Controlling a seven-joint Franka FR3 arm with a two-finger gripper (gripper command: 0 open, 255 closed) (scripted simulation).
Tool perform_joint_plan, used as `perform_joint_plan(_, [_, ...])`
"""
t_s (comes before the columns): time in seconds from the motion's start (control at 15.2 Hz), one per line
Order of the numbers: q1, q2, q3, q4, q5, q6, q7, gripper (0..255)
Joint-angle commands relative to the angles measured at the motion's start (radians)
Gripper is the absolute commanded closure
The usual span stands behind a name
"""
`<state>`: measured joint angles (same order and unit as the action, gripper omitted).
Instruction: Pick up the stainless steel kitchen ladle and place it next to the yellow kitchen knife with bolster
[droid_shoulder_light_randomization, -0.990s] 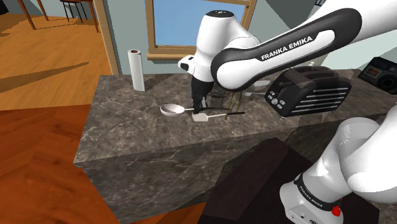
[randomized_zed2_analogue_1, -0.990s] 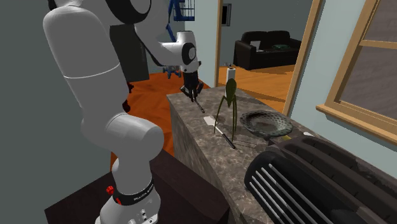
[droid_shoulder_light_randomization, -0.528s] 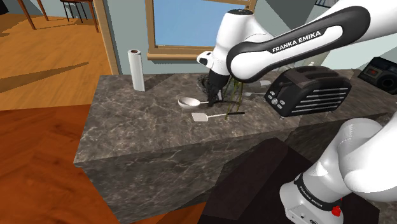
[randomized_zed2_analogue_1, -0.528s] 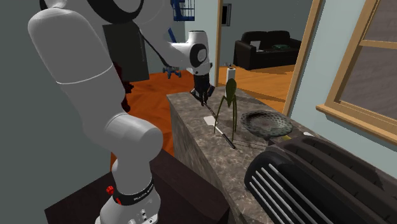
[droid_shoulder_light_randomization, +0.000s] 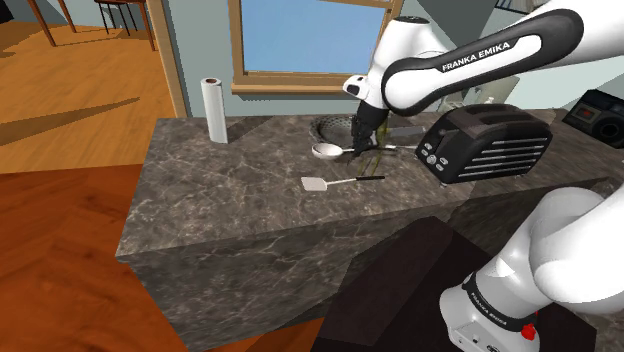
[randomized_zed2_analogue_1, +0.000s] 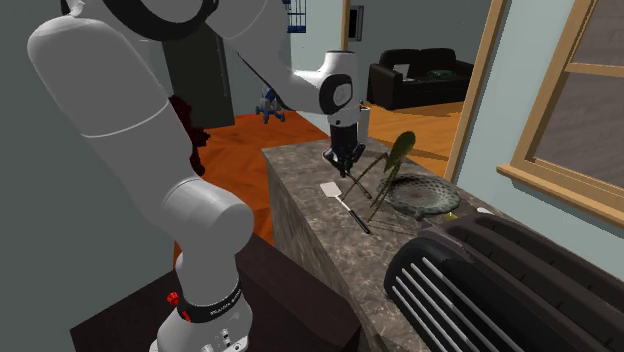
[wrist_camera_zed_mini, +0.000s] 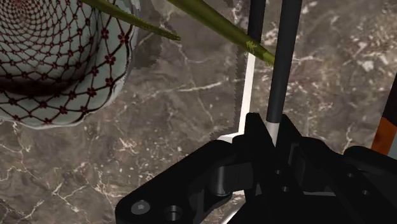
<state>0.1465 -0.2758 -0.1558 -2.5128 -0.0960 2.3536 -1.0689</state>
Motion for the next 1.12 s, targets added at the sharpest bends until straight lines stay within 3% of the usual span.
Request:
perform_joint_plan(0.0, [-0.024,-0.013,-0.038,-0.007,-0.007,-0.002,-0.059,255])
perform_joint_plan(0.59, [-0.113,0.030,-0.209,0.046,-0.009,-0.002,-0.316,255])
perform_joint_plan(1.06, [-0.164,0.128,-0.338,0.154,0.045,-0.012,-0.537,255])
